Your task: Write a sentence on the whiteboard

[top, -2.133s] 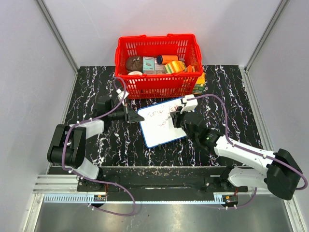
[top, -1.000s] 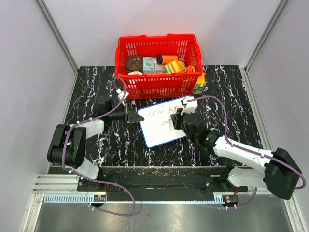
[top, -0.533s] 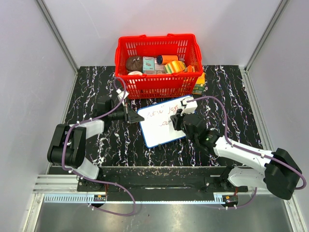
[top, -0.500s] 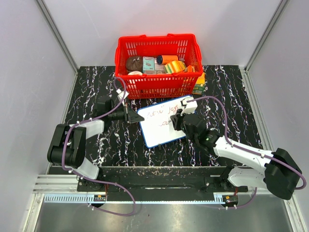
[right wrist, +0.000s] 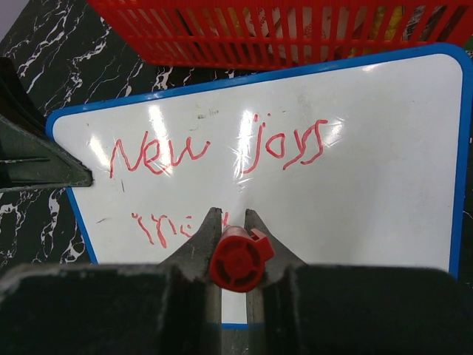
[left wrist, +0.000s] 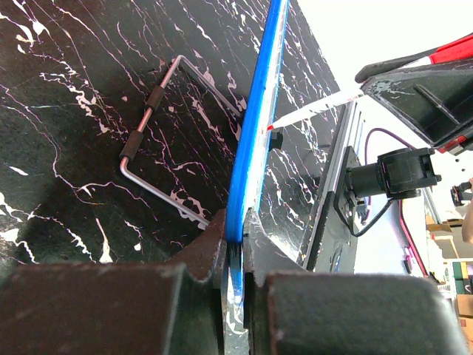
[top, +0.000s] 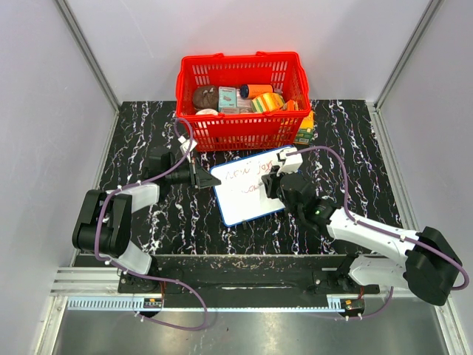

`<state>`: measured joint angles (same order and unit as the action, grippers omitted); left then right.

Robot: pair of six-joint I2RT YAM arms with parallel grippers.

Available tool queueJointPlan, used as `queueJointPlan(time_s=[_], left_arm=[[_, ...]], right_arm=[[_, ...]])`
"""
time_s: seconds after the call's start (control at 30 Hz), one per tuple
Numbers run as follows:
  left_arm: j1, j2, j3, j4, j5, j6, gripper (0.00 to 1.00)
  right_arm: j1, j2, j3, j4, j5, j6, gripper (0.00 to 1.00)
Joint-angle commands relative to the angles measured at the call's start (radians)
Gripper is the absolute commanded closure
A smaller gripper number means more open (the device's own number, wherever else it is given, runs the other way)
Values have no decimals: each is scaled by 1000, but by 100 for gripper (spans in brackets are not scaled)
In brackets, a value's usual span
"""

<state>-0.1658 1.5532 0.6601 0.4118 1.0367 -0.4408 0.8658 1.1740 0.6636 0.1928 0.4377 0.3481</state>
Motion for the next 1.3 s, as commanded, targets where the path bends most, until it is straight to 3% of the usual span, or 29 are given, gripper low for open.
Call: queueJointPlan(time_s=[0.0, 0.6, 1.27], left_arm=[[-11, -2, -10, 2, -119, 114, 100], [-11, -4, -11, 2, -118, 114, 100], [-11, -5, -11, 1, -121, 114, 100]], right_arm=[[-10, -4, 48, 17, 61, -26, 100], [-10, -22, 36, 45, 95, -34, 100], [-10, -24, -13, -26, 21, -12, 100]])
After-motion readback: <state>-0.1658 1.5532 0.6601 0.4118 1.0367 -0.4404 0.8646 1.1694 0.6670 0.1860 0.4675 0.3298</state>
